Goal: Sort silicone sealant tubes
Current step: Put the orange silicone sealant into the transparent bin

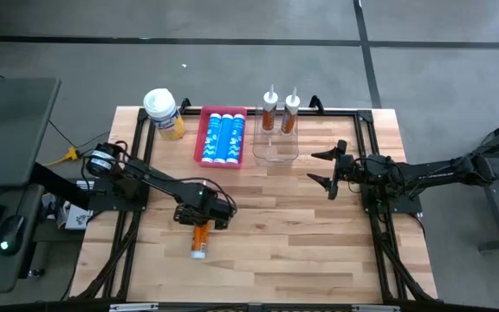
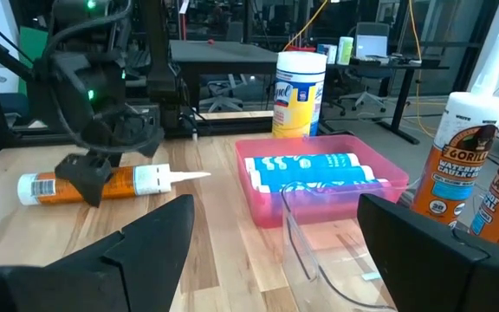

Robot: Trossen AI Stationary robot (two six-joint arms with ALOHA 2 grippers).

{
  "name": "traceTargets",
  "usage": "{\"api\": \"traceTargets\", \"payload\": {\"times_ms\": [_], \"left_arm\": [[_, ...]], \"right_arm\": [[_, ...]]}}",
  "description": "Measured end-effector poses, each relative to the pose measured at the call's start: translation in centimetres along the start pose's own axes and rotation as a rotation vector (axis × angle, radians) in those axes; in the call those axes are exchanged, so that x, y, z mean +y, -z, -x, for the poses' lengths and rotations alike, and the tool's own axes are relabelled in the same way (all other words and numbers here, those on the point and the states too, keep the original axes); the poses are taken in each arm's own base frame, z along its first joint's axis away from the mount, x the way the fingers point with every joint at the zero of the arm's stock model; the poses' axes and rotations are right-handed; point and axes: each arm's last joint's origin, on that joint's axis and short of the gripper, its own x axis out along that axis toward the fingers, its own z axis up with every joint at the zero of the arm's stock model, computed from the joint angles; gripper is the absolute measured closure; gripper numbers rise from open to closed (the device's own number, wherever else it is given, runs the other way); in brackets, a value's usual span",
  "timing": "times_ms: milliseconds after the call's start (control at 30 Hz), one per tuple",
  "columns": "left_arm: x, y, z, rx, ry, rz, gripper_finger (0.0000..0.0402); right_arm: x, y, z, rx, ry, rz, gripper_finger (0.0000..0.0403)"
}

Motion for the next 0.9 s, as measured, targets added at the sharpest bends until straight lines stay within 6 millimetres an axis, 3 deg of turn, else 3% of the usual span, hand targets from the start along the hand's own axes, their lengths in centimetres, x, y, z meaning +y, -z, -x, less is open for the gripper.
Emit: {"api": "traceTargets", "payload": {"times_ms": [633,900], "left_arm": [[-1.2,-0.5,-3.6,0.014,-0.053,-0.063,0.0011],[-1.2,-0.8,-3.8,0.02,-0.061,-0.003,0.0012]], "right_arm": [[0.0,0.0,0.0,0.002,0.0,0.001,0.0082],[0.0,0.0,0.0,0.003,0.0,0.001,0.0082]]}}
